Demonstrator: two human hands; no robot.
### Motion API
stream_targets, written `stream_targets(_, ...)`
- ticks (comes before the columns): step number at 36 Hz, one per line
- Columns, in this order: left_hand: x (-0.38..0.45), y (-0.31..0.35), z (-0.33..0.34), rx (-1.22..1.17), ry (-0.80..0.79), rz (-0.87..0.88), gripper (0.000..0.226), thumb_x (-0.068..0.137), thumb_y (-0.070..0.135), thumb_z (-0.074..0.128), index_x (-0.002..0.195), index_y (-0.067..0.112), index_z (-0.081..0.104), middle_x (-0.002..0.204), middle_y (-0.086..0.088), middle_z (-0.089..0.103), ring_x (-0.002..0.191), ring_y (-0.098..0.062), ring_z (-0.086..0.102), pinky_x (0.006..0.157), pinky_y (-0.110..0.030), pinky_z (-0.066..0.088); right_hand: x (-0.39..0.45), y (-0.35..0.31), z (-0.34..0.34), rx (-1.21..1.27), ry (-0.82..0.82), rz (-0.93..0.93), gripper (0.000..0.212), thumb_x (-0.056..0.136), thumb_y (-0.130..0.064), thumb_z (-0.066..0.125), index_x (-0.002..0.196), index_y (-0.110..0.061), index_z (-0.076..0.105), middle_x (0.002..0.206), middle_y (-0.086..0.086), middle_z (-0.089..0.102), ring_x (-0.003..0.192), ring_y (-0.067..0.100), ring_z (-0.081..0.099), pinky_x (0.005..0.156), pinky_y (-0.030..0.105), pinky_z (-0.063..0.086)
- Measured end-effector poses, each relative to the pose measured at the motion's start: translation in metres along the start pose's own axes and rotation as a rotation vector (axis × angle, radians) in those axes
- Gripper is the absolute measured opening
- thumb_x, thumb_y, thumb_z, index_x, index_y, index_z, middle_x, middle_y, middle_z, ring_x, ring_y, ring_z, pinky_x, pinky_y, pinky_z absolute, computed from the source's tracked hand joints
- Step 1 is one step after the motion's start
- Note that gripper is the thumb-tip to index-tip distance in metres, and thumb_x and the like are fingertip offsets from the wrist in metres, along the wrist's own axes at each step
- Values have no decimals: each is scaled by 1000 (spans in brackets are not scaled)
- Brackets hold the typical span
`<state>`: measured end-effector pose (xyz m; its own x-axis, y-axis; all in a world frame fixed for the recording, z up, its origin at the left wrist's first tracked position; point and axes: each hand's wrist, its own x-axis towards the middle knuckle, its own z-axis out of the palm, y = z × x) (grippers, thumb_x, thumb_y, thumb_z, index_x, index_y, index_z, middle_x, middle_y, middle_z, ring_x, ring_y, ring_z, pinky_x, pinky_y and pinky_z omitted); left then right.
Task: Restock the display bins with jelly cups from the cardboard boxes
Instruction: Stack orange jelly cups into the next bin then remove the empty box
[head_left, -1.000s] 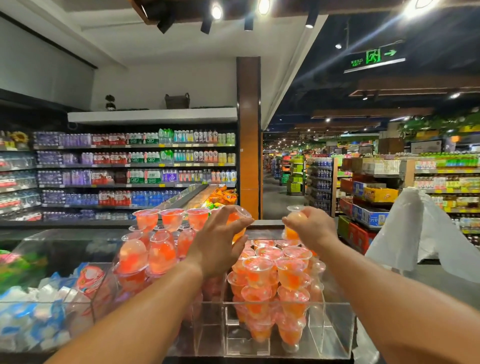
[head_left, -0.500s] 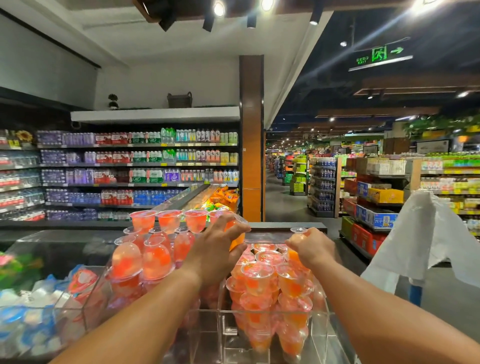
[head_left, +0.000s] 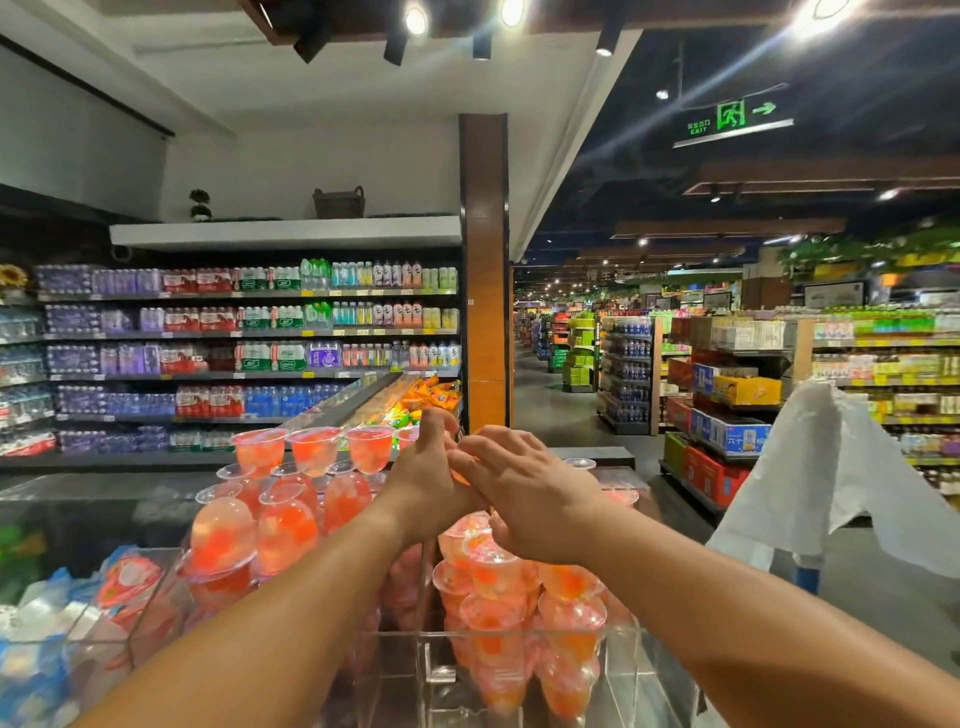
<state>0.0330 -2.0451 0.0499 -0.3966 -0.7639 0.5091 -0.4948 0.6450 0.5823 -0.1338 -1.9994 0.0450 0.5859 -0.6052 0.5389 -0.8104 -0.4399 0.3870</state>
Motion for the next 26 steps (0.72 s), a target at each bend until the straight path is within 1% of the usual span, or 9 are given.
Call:
stream_targets(3,3,-1,0,-43,-6,-4,71,76,23,85,118,24,27,102,0,62,91,-18,64,76,-34,55,8,-1,1,-72,54,-7,63,79,-19,72,138,-14,51,130,3,54,121,26,47,101,43,46)
stream_targets(6,2,-5,-4,-92,-19,-11,70,73,34,82,117,28,28,108,-2,62,98,-21,64,85,-43,57,14,-1,3,-70,112,18,62,83,-15,69,142,-12,49,127,5,58,117,27,50,95,41,47)
stream_targets(10,-3,-12,-11,-175,-23,2,71,82,37,80,132,35,29,133,-2,51,121,-21,54,105,-42,47,7,-3,5,296,138,472,75,92,-22,70,155,-13,29,146,5,45,135,26,39,112,34,32)
stream_targets(12,-8,-18,-14,-168,-8,11,69,86,36,77,137,37,30,135,0,49,124,-20,51,104,-36,43,4,-4,11,455,234,717,75,90,-23,73,153,-13,33,144,5,47,134,25,42,108,31,34)
stream_targets(14,-11,-25,-16,-160,-5,7,71,88,34,77,141,35,31,134,0,49,124,-19,50,99,-30,41,2,-4,16,450,246,814,74,90,-24,73,152,-13,35,142,6,50,130,25,46,105,33,38)
stream_targets(16,-12,-29,-17,-137,-4,1,76,87,36,77,146,35,30,135,1,48,125,-18,49,100,-30,41,1,-6,18,410,201,784,74,90,-25,73,152,-14,34,143,5,49,130,24,45,105,32,37)
stream_targets(19,-8,-27,-16,-92,-2,11,83,84,44,79,150,37,29,140,3,47,126,-17,49,108,-40,46,4,-9,15,384,120,686,76,91,-29,71,154,-17,31,148,1,44,133,23,41,107,32,35)
stream_targets(22,-4,-23,-11,-81,-6,17,81,84,46,78,151,35,32,139,6,48,126,-15,49,109,-41,45,9,-10,14,369,53,675,77,92,-27,69,155,-19,27,147,1,39,129,26,48,102,35,42)
stream_targets(26,-2,-26,-6,-54,8,50,77,84,49,76,149,35,35,133,7,50,123,-14,50,109,-40,44,17,-1,9,83,-194,539,84,91,-28,69,157,-24,18,142,3,37,123,31,50,95,44,45)
